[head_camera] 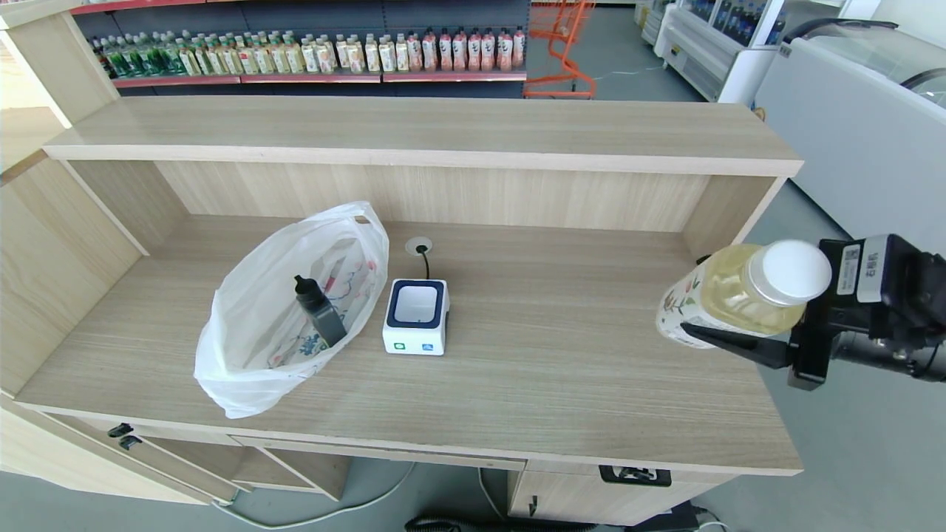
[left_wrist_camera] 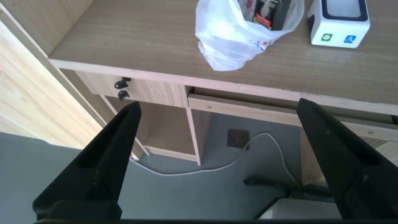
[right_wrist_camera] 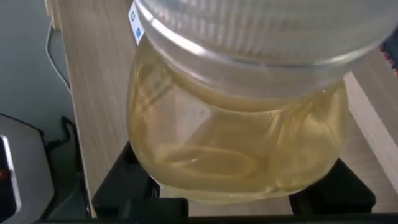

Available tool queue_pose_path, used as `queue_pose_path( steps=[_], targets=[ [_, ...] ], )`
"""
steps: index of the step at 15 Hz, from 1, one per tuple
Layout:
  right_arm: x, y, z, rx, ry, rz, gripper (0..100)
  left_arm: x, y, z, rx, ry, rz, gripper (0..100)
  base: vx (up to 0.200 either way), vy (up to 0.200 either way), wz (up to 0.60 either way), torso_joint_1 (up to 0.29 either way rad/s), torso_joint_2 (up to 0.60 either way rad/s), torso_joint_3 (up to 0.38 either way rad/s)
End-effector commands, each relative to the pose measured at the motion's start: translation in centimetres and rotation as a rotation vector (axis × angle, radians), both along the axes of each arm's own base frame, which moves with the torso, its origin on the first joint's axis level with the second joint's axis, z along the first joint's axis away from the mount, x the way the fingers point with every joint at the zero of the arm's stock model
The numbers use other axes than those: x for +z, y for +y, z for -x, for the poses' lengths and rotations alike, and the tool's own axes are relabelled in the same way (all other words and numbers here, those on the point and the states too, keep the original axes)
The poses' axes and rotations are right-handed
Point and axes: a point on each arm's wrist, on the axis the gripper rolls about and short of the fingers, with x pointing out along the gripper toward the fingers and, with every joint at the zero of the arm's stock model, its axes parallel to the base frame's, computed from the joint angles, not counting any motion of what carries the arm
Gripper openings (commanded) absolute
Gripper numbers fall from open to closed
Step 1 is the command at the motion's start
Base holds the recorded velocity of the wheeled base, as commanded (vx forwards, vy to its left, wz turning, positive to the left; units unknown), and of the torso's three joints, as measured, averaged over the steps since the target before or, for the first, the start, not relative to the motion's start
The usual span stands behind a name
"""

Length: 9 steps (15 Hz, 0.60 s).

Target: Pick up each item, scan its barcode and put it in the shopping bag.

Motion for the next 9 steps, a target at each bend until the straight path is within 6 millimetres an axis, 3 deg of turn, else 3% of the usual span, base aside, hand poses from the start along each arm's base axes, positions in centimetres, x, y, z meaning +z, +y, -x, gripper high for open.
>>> queue_pose_path(
  steps=[1, 4, 9],
  targets=[
    [-0.2, -1.6, -0.8, -0.072, -0.104, 0.058, 0, 0.0, 0.0, 0.0, 0.001, 0.000, 0.000, 100, 0.000, 0.000, 0.00, 0.000, 0.00, 0.000],
    [0.2, -2.4, -1.7, -0.144, -0.247, 0.113, 0, 0.0, 0.0, 0.0, 0.001, 0.000, 0.000, 100, 0.000, 0.000, 0.00, 0.000, 0.00, 0.000],
    [0.0, -2.5, -1.9, -0.148, -0.277, 0.150, 0, 0.0, 0.0, 0.0, 0.001, 0.002, -0.003, 100, 0.000, 0.000, 0.00, 0.000, 0.00, 0.000]
  ],
)
